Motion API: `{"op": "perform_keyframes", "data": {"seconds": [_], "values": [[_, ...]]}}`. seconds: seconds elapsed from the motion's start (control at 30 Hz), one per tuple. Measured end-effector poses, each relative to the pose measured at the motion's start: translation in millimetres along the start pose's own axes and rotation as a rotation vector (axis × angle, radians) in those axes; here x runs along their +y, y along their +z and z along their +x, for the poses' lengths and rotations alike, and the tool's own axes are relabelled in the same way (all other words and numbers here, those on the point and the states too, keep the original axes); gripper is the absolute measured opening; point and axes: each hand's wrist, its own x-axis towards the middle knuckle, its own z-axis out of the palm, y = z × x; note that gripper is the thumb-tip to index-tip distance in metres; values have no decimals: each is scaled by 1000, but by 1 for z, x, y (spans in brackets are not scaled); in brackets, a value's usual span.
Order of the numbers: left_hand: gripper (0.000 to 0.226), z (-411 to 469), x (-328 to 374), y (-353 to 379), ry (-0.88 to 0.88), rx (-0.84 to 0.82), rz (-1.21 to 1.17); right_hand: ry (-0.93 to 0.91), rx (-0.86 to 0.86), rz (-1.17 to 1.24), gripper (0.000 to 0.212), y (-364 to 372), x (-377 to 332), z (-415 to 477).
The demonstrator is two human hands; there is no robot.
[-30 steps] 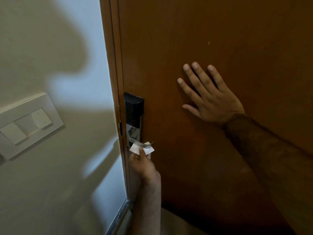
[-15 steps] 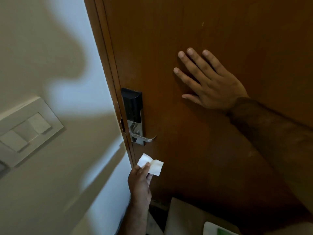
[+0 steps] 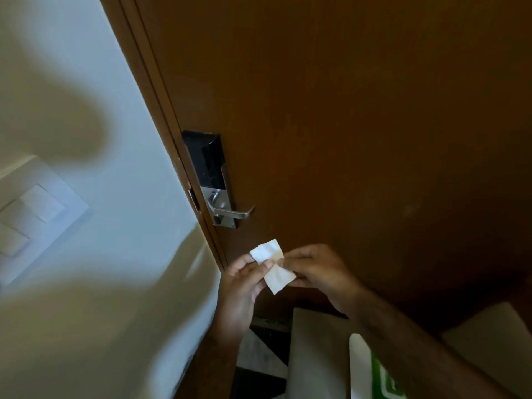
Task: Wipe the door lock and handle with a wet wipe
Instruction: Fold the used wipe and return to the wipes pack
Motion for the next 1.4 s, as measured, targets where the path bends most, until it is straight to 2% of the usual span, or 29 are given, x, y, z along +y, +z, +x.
{"op": "perform_keyframes", "data": {"seconds": [0.13,0.27,0.47,0.6,0.67,0.77,0.83,0.93,1.1,1.27,1.4], "values": [[17,-7,6,4,76,-20,174,92,32,209,29,-1,9,-7],[24,-15,11,3,182,-128,363,151,47,436,21,-5,14,-14],[29,-20,-8,0,109,-226,489,159,58,511,25,-17,40,-20],[16,-18,-33,3,98,-253,670,166,44,577,40,-30,82,-29],[21,-17,-60,5,14,-274,741,194,82,497,48,-38,116,-34],[32,-18,-111,5,-240,-237,773,270,167,499,41,-49,175,-36],[22,-21,-154,-1,-406,-230,779,332,237,560,38,-54,220,-37],[9,-26,-224,-12,-493,-228,903,408,352,605,32,-59,289,-37],[7,-18,-334,-18,-501,-251,1112,500,528,514,16,-69,398,-12],[14,24,-422,-12,-342,-325,1305,450,654,300,30,-84,478,35],[10,52,-471,-9,-189,-277,1347,360,743,-55,4,-102,512,77]]}}
